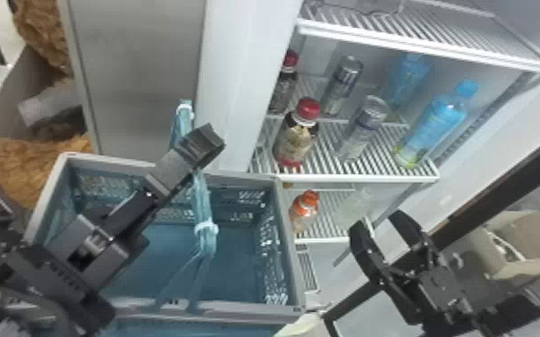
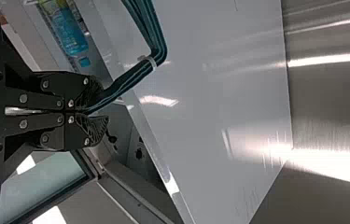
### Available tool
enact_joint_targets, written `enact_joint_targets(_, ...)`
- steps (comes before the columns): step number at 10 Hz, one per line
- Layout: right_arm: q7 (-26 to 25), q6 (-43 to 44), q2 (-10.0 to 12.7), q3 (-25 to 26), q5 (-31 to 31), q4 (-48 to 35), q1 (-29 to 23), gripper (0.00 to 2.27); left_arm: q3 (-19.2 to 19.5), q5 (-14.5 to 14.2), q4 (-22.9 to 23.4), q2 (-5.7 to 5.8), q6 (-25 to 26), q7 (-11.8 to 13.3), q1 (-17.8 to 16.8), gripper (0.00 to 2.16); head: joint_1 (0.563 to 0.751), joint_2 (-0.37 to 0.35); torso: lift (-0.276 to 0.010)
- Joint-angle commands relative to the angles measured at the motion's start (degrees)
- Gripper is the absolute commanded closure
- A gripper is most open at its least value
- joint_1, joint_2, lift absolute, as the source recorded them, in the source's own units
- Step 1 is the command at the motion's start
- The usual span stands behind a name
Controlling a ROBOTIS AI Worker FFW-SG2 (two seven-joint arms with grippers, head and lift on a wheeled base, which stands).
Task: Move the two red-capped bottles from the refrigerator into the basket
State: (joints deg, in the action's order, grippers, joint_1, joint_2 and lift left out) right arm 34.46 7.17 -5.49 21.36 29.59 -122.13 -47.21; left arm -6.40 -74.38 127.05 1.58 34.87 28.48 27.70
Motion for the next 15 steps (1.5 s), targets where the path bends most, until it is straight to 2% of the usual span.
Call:
enact_joint_targets(1,-0.01,0.0,-0.05,0.01,0.12,0.0,-0.03,0.11,0.0,0.0,0.0,0.0,0.01,0.0,0.0,1.2,0.695,-0.35,0.0)
enact_joint_targets(7,-0.1,0.0,-0.23,-0.33,0.23,-0.28,0.25,0.11,0.0,0.0,0.0,0.0,0.15,-0.09,0.14,1.2,0.695,-0.35,0.0)
enact_joint_targets(10,-0.36,0.0,1.71,-0.11,-0.91,0.84,3.62,0.11,0.0,-0.12,0.0,0.0,0.15,-0.09,0.14,1.2,0.695,-0.35,0.0)
enact_joint_targets(12,-1.5,-0.42,2.15,-0.33,-3.19,0.7,5.31,0.11,0.0,-0.12,0.0,0.0,0.15,-0.09,0.14,1.2,0.695,-0.35,0.0)
enact_joint_targets(15,-2.21,-5.9,2.68,-1.13,-6.16,-0.56,9.53,0.11,0.0,-0.12,0.0,0.0,0.15,-0.09,0.14,1.2,0.695,-0.35,0.0)
